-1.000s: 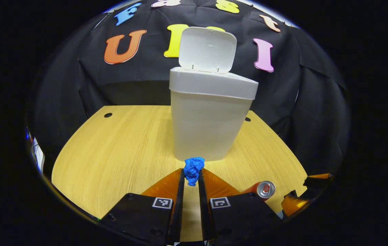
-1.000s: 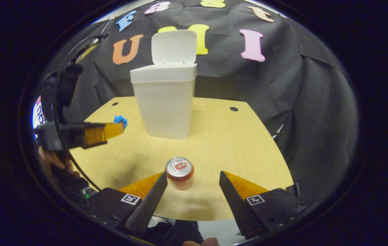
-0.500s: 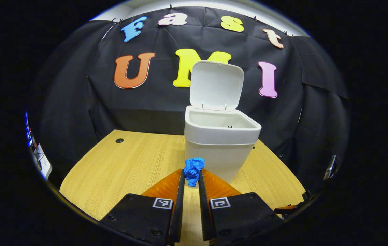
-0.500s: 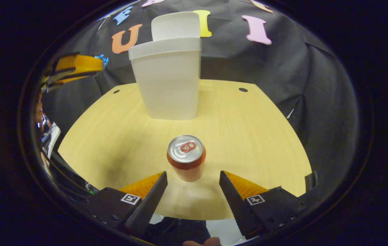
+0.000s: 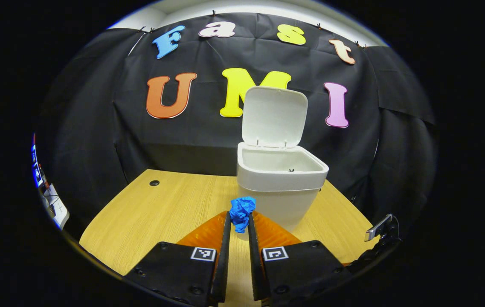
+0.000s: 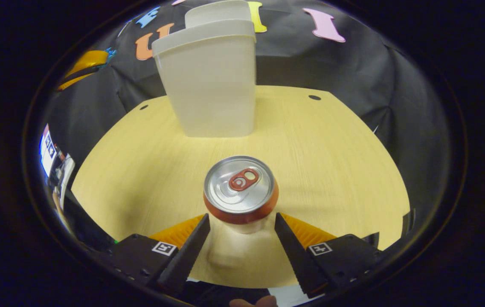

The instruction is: Press the lid of the desktop garbage bin to open it, pick up the crumpled paper on the desktop and throw it into the bin, then pick up the pop can on the desktop and drop it into the bin, and finally close the garbage bin lid.

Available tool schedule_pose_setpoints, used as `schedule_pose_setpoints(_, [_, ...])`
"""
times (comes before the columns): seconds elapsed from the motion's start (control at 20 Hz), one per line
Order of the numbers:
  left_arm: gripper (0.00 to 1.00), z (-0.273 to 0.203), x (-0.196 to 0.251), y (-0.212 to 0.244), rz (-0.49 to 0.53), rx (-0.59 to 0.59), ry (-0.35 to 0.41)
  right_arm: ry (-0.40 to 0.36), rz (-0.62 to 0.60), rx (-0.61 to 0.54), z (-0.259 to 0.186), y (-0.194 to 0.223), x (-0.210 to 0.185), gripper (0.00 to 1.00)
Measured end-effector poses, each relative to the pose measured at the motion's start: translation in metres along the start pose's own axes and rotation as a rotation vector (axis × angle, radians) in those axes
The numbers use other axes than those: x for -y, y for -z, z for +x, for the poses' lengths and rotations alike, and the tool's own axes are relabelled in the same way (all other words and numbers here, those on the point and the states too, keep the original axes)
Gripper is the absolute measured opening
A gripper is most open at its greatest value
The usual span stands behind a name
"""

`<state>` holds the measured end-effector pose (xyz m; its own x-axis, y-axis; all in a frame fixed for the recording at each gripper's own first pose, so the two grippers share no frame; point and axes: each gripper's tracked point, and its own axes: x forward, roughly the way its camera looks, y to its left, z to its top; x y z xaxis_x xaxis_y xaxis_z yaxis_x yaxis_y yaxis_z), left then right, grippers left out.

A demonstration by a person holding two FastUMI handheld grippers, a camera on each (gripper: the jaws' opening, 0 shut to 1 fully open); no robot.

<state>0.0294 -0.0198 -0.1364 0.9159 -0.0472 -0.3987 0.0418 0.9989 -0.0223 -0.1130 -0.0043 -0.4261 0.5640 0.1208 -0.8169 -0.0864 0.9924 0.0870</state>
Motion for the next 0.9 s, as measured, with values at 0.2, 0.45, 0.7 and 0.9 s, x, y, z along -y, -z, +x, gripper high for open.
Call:
schedule_pose_setpoints(0.2, [0.26, 0.001, -0.006, 0.000, 0.016, -0.004, -0.020, 0.001, 0.031, -0.008, 0.008, -0.005, -0.001, 0.96])
schedule_pose_setpoints(0.45, [0.26, -0.001, -0.009, -0.015, 0.023, 0.026, -0.038, 0.006, 0.025, -0.018, 0.012, -0.011, 0.002, 0.86])
schedule_pose_setpoints(0.7, [0.26, 0.004, -0.004, -0.040, -0.004, 0.068, -0.031, -0.011, -0.022, 0.011, -0.004, -0.033, 0.002, 0.83])
schedule_pose_setpoints(0.9, [0.26, 0.021, 0.012, -0.086, -0.007, 0.141, 0.001, -0.014, -0.031, 0.065, -0.029, -0.070, 0.007, 0.83])
